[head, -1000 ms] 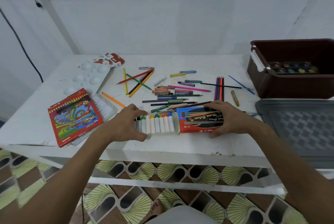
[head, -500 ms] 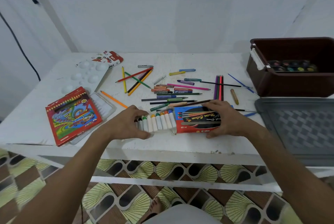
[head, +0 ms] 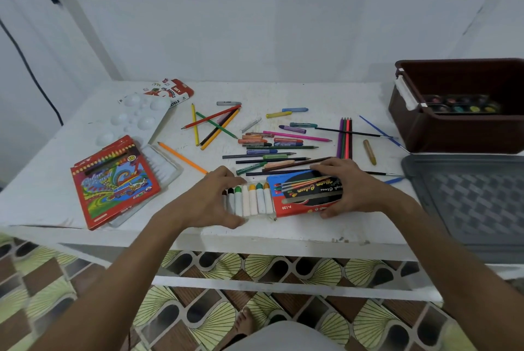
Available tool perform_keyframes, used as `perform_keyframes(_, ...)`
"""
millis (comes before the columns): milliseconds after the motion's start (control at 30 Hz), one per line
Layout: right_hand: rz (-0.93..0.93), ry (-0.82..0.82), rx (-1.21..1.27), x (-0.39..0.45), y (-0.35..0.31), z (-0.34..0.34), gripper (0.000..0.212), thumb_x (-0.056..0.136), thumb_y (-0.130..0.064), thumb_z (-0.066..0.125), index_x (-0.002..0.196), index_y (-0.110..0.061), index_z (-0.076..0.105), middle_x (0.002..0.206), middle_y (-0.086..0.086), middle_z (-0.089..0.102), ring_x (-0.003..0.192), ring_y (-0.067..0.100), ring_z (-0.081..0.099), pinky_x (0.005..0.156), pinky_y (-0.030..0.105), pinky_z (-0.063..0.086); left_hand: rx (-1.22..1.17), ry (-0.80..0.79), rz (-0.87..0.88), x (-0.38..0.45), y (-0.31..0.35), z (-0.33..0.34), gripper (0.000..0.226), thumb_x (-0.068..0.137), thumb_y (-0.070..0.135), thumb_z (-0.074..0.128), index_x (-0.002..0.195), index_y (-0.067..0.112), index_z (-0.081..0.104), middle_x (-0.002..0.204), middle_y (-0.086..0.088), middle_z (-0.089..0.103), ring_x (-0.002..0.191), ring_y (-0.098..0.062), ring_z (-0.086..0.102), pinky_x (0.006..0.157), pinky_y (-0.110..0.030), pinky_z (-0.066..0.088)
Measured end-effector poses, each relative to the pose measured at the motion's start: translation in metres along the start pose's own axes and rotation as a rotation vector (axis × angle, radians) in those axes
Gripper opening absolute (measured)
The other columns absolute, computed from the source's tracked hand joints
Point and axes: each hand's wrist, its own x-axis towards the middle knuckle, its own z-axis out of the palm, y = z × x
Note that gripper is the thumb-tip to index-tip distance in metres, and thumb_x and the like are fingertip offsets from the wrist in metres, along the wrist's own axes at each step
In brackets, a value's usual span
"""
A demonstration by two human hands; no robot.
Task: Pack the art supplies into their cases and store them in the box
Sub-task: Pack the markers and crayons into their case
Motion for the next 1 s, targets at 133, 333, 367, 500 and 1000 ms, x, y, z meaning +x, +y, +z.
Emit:
perform_keyframes(133,-0.013,-0.035,0.014,0.002,-0.012,0.006,0.105,0.058,-0.051,0.084,0.145,-0.035,0.027,0.143,-0.009,0.029,0.133,0.015,0.018,0.113,0.046,0.025,-0.071,-0.006,-0.009,0.005,0.011,0.004,0.082,0.066,0.047,0.08,0.137,0.024,0.045,0.113,0.009,0.044,0.106,-0.007,0.047,0.084,-0.021,0.047)
perform_keyframes(333,-0.007,0.002,0.021,0.005,-0.024,0.02,0.103,0.059,-0.049,0.083,0.145,-0.031,0.03,0.141,-0.007,0.032,0.13,0.013,0.02,0.113,0.042,0.025,-0.176,0.02,-0.05,0.009,0.019,0.014,0.095,0.068,0.038,0.082,0.144,0.029,0.027,0.131,0.009,0.045,0.114,-0.003,0.044,0.09,-0.019,0.043)
perform_keyframes(367,-0.005,0.004,0.025,0.005,-0.024,0.021,0.102,0.059,-0.05,0.083,0.144,-0.031,0.031,0.139,-0.007,0.034,0.128,0.012,0.021,0.112,0.04,0.025,-0.177,0.013,-0.061,0.007,0.017,0.014,0.095,0.068,0.041,0.082,0.144,0.03,0.027,0.132,0.009,0.045,0.114,-0.002,0.043,0.09,-0.019,0.043)
perform_keyframes(500,0.002,0.013,0.003,0.001,-0.025,0.023,0.104,0.059,-0.05,0.084,0.145,-0.029,0.03,0.142,-0.007,0.031,0.13,0.014,0.018,0.112,0.039,0.02,-0.051,-0.007,-0.161,-0.01,-0.001,0.009,0.102,0.062,0.052,0.082,0.145,0.034,0.025,0.137,0.014,0.033,0.123,-0.006,0.036,0.102,-0.031,0.039)
perform_keyframes(1000,-0.043,0.09,0.002,0.002,-0.032,0.037,0.1,0.065,-0.058,0.075,0.147,-0.025,0.027,0.144,-0.004,0.03,0.132,0.013,0.017,0.113,0.04,0.021,-0.229,0.011,-0.349,-0.007,0.028,0.012,0.091,0.069,0.038,0.082,0.144,0.014,0.035,0.106,0.005,0.059,0.089,-0.01,0.061,0.072,-0.022,0.05)
